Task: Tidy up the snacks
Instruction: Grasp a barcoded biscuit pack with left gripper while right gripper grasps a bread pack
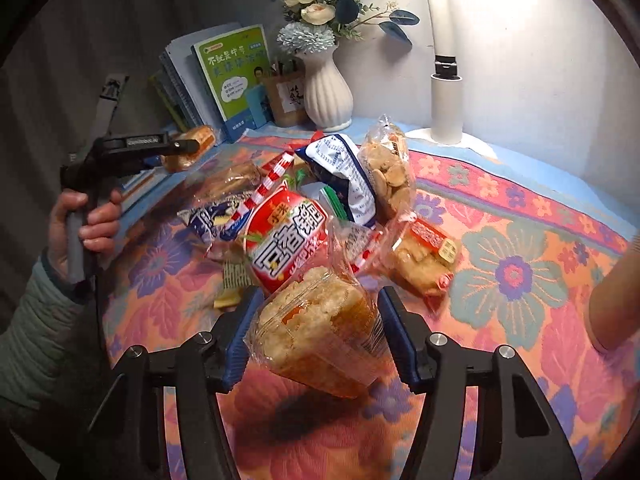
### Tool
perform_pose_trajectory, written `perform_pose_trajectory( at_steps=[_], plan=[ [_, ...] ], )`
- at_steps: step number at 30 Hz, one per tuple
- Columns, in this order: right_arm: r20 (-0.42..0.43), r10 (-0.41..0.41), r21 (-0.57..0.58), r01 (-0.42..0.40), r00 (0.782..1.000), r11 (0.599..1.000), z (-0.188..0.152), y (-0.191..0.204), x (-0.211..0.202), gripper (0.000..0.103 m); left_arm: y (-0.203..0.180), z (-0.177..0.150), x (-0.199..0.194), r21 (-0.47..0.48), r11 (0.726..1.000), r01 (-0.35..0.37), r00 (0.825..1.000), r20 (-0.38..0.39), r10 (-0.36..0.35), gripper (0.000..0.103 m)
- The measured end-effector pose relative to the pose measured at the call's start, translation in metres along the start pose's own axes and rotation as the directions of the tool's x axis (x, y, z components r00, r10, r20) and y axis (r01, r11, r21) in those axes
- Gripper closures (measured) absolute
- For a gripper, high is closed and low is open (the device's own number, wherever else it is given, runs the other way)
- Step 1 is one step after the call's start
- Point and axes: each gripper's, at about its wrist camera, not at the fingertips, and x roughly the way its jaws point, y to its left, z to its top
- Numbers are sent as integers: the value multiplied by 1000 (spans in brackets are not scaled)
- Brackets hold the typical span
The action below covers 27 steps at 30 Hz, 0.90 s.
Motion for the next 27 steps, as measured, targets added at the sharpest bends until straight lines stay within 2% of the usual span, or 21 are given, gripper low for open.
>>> perform_pose_trajectory(
  at_steps=[2,4,5,6,9,10,14,16,20,24,27],
  plan=[
    [-57,-123,-16,123,991,992,-6,9,-14,45,-17,-17,-20,39,998,55,998,-12,-55,56],
    [-135,-246,-18,246,960,969,-13,14,-22,45,-32,-30,-33,66,993,95,995,-20,-94,56],
    [-158,-271,-13,273,949,962,-15,14,-24,45,-43,-41,-41,87,988,126,992,-30,-124,56],
    [-182,-265,6,271,947,963,-18,12,-23,44,-52,-49,-46,99,984,149,989,-39,-146,56],
    [-231,-155,83,178,961,981,-29,1,-11,44,-78,-71,-55,127,969,213,976,-72,-206,56],
    [-236,-112,106,140,965,984,-31,-3,-7,40,-85,-78,-58,138,964,226,973,-81,-216,56],
    [-183,-13,133,37,983,990,-42,-16,-12,30,-112,-97,-68,203,944,261,964,-115,-241,56],
    [-160,22,112,-4,987,994,-49,-18,-19,17,-116,-103,-72,224,935,276,959,-127,-252,56],
    [-167,18,49,-10,986,999,-57,-23,-19,16,-125,-112,-78,244,921,304,951,-138,-278,56],
    [-174,-1,2,1,985,1000,-60,-26,-8,16,-130,-116,-78,245,918,310,949,-143,-282,56],
    [-183,26,-11,-29,983,1000,-59,-27,5,16,-135,-120,-78,253,917,310,949,-146,-280,56]
  ],
)
